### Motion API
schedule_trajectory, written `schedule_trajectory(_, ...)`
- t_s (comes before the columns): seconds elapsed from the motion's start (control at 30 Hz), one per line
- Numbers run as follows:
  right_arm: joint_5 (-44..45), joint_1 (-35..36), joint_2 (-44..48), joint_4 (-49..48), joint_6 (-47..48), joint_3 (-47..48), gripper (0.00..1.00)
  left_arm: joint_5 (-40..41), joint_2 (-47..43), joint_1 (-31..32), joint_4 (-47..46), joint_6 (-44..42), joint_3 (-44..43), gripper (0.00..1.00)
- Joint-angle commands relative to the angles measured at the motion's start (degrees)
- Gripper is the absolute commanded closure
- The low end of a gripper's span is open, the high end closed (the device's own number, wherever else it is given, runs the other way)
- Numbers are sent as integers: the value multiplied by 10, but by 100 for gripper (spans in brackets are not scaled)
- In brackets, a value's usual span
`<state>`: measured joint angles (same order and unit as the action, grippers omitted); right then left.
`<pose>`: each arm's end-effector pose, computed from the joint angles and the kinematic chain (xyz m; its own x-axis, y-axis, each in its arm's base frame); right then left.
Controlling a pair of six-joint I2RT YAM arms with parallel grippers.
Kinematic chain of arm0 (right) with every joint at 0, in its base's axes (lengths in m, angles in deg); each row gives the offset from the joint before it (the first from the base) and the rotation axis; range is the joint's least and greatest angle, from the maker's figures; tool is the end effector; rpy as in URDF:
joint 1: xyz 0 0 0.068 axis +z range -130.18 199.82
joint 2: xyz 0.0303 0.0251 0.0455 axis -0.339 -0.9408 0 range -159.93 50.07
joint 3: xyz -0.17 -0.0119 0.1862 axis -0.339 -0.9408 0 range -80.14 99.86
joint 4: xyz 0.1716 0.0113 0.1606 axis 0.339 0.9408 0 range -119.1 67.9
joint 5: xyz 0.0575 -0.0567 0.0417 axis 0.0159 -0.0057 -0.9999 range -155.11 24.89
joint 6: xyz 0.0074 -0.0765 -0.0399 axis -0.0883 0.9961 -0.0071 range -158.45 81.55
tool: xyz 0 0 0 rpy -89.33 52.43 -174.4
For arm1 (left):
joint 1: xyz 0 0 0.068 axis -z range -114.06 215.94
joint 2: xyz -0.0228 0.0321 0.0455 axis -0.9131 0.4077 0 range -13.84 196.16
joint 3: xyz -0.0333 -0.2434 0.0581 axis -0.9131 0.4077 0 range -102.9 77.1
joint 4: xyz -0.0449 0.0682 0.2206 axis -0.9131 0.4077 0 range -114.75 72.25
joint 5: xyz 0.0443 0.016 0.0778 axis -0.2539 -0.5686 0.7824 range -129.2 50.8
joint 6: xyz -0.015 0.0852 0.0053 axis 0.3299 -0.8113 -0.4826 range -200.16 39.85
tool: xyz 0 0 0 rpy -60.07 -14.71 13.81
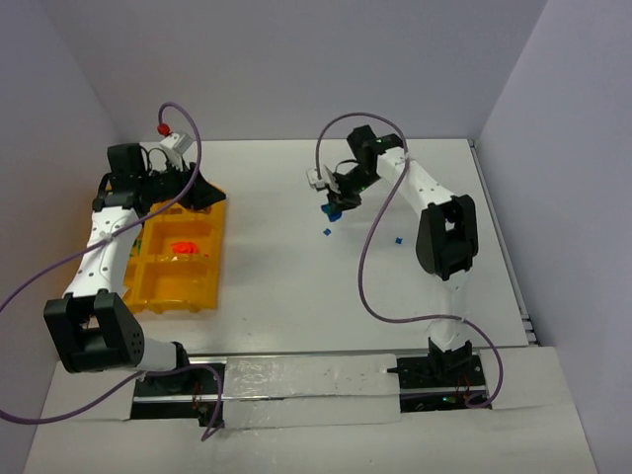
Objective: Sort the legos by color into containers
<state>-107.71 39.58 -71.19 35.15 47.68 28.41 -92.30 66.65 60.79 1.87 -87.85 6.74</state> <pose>0.3591 0.1841 0.2049 0.3298 -0.6619 -0.6731 -0.9413 -0.2854 -0.1805 0.3043 -0.0342 0.3022 -0.5121 0.0346 -0.8582 0.6589 0.6568 -0.3667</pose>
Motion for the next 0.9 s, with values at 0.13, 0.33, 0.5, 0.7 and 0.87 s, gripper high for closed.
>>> schedule_trajectory(0.13,-155,45,62,-137,-408,53,100,-80,-31,57,-187,173,62,47)
schedule_trajectory(0.33,-130,45,95,-424,-792,-20,100,-30,-28,92,-246,261,90,46)
schedule_trajectory(0.5,57,55,150,-593,-987,-98,100,42,-28,116,-257,316,97,39)
schedule_trajectory(0.7,185,90,170,-609,-1016,-120,100,105,-6,133,-293,384,93,38)
schedule_trajectory(0.87,231,107,164,-571,-1064,-103,100,139,42,147,-315,421,57,40)
